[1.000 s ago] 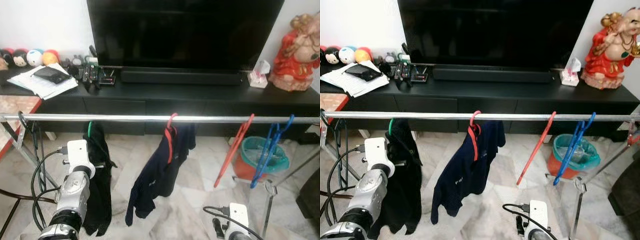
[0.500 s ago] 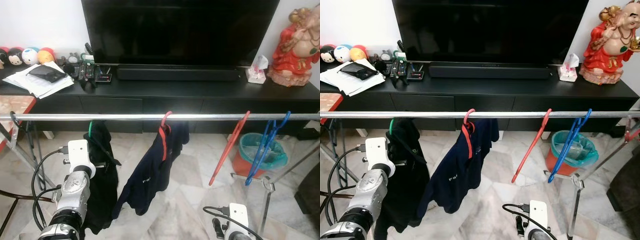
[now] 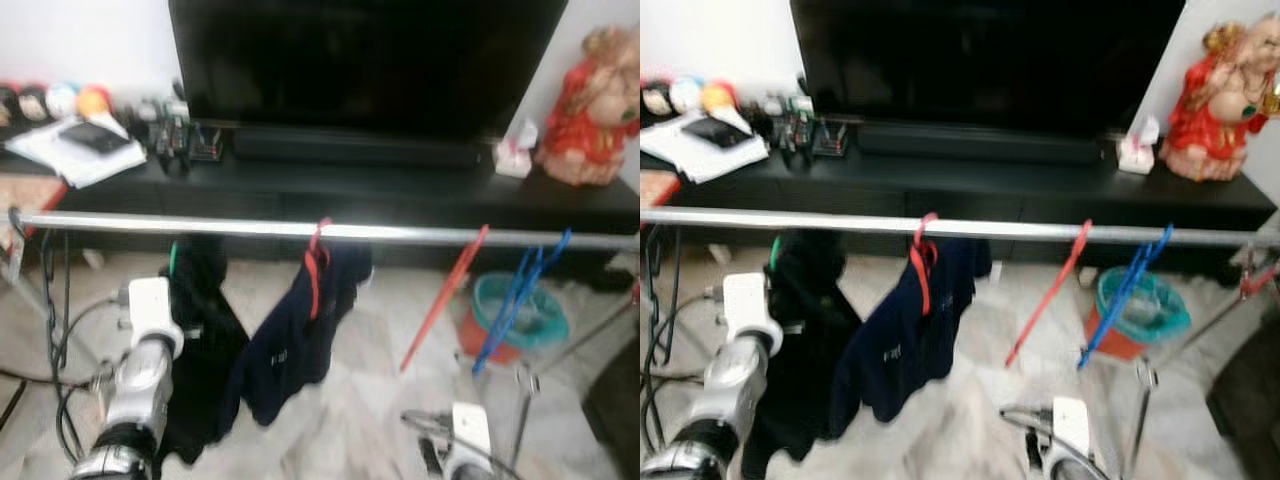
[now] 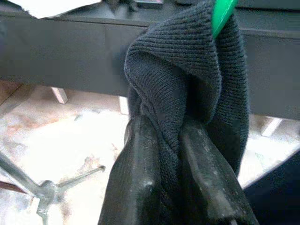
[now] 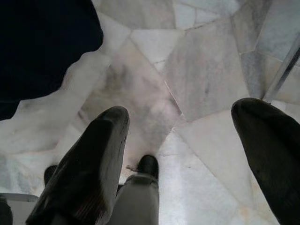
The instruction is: Hang hanger
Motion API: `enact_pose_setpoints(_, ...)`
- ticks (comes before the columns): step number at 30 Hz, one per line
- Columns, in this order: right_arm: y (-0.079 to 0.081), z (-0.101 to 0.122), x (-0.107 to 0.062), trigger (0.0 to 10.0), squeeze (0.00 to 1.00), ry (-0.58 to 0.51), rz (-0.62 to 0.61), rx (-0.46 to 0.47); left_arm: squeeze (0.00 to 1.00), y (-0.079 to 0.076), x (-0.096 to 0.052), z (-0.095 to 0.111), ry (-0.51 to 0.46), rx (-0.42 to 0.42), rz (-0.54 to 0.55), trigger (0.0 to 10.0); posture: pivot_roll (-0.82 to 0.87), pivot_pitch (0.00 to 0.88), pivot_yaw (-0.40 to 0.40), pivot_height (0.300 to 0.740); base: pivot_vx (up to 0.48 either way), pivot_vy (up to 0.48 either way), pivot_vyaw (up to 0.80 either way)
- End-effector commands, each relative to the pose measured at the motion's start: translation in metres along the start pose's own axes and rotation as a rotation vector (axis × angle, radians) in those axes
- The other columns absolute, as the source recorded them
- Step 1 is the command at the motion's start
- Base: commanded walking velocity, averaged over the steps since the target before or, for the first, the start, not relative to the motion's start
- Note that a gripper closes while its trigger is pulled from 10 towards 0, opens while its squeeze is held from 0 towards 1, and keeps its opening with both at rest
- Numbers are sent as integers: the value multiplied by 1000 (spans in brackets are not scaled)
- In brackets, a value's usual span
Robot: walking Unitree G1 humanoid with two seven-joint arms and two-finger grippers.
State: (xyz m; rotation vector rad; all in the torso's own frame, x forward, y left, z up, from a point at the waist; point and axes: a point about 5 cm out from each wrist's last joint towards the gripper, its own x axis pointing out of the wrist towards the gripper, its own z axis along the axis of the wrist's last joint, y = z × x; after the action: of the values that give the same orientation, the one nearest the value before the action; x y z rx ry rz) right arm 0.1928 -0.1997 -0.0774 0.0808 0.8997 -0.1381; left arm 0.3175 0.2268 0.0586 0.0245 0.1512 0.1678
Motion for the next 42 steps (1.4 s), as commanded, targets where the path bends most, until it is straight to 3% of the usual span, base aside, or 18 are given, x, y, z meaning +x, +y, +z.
enact_pose_setpoints(1,-5,-2,-1,10000,0,7,-15,-3,0,-3,2,8,-43,7,-2,10000,99,0,-49,740,0,-319,0)
enact_pose_setpoints(14,-5,-1,-1,10000,0,8,-4,-5,0,15,7,18,-45,51,61,10000,95,0,-58,740,0,-18,0)
enact_pose_setpoints(20,-5,-1,-1,10000,0,8,0,-8,0,24,15,30,-43,88,-14,10000,94,0,-59,740,0,0,0)
enact_pose_setpoints(22,-6,-1,-1,10000,0,8,2,-10,0,38,17,32,10,168,-59,10000,89,0,-61,740,0,0,0)
enact_pose_setpoints(26,-7,-1,-1,10000,0,10,6,-19,0,49,21,37,44,187,-63,10000,93,0,-69,740,0,0,0)
enact_pose_setpoints(33,-8,0,-1,10000,0,11,12,-40,0,38,31,50,37,146,-72,10000,75,0,-75,740,0,0,0)
enact_pose_setpoints(42,-10,0,-1,10000,0,5,-4,-38,0,26,42,75,-61,75,-43,10000,70,0,-77,740,0,0,0)
